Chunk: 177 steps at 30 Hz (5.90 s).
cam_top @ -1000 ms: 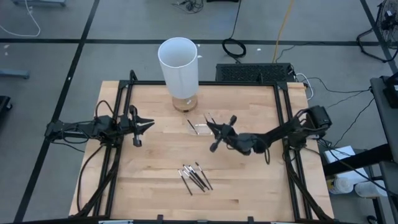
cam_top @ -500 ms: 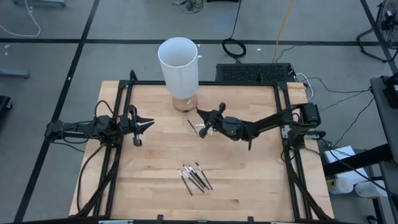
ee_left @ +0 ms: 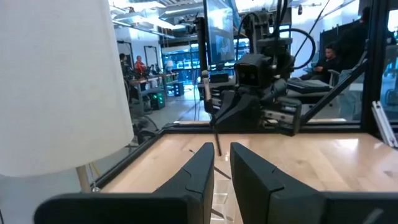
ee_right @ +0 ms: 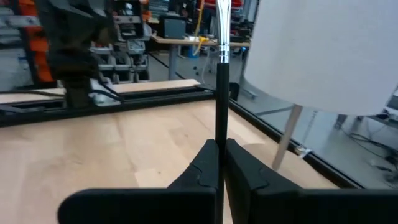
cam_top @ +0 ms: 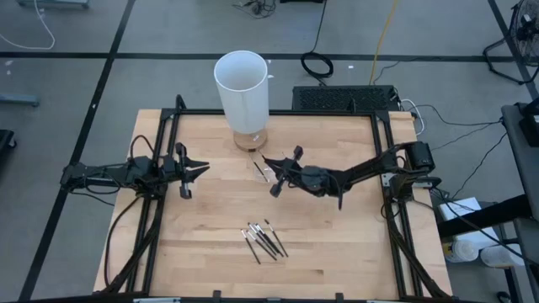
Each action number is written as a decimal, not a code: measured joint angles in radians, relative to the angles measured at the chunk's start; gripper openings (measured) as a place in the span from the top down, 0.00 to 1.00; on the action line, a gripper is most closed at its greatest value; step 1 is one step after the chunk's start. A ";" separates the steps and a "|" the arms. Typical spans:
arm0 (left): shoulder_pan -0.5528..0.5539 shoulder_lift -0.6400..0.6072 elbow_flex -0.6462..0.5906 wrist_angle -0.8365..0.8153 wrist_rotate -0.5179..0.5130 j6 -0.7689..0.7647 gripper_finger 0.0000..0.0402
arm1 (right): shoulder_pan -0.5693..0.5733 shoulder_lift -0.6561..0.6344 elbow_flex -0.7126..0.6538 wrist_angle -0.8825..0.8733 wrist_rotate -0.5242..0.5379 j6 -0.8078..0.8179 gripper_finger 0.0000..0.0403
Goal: Pick & Place Makeup Supplies
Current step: Put the makeup brush into the transparent organizer
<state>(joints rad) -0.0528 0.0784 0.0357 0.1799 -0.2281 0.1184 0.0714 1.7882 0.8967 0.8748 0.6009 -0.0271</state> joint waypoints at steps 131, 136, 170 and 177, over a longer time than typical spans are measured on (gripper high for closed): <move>-0.001 0.000 0.000 0.133 0.009 -0.010 0.84 | 0.319 0.334 0.561 -1.386 -0.387 1.143 0.59; -0.001 0.000 0.000 0.104 0.009 -0.029 0.84 | 0.319 0.334 0.551 -1.325 -0.401 1.118 0.64; -0.001 0.000 0.000 0.025 0.159 -0.136 0.84 | 0.277 0.284 0.503 -1.183 -0.159 0.872 1.00; -0.001 0.000 0.000 0.030 0.193 -0.144 0.84 | 0.276 0.190 0.506 -0.967 -0.015 0.641 1.00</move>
<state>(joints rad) -0.0540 0.0788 0.0357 0.2104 -0.0348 -0.0255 0.3477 1.9781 1.4023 -0.0918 0.5859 0.6138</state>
